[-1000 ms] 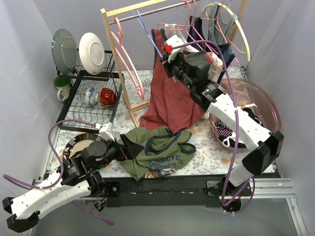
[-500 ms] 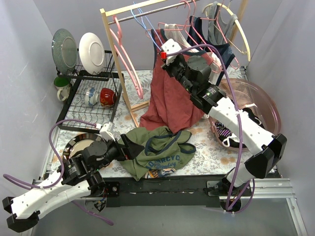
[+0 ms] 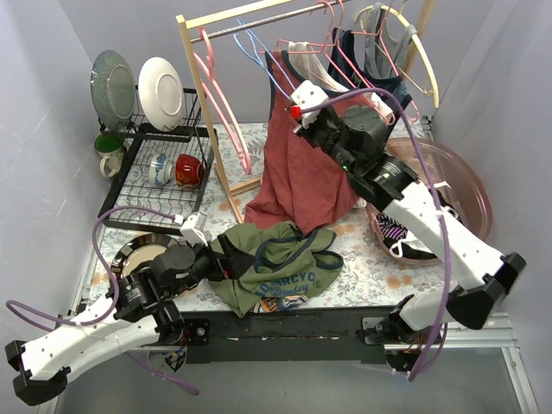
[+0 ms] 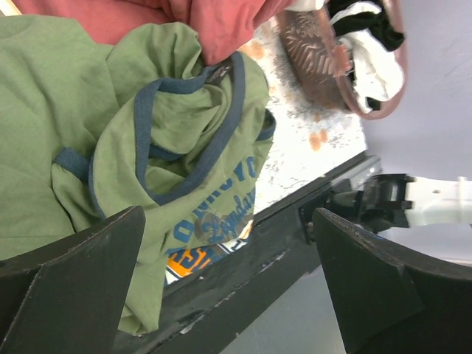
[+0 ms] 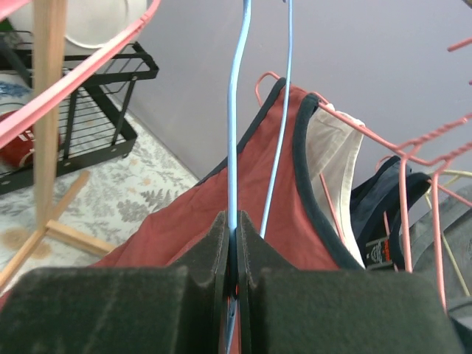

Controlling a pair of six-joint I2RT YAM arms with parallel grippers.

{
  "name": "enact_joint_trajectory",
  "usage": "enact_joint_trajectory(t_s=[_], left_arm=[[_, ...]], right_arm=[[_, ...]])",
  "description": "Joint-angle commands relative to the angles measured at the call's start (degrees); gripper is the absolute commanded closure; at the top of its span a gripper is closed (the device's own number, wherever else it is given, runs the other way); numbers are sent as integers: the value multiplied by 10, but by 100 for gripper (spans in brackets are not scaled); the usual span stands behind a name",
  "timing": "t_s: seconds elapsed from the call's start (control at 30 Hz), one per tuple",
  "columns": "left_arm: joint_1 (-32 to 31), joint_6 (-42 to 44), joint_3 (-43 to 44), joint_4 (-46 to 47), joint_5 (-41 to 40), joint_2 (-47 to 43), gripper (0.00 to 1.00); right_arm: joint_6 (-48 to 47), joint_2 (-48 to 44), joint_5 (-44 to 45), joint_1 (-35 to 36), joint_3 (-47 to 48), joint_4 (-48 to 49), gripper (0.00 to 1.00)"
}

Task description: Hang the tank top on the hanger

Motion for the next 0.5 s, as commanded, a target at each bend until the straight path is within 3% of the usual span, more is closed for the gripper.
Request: enact_joint_trajectory(t_s=[0.0,0.27,0.47], left_arm=[[3,30,16,16,-8,47,2],[3,65,50,55,-35,200,7],[2,107,83,69,-60,342,25]], right_arm=[[37,-85,-39,3,-3,-88,99],[30,-237,-233,-68,-111,-262,99],[-50,-349,-331,-154,-193,-371,99]])
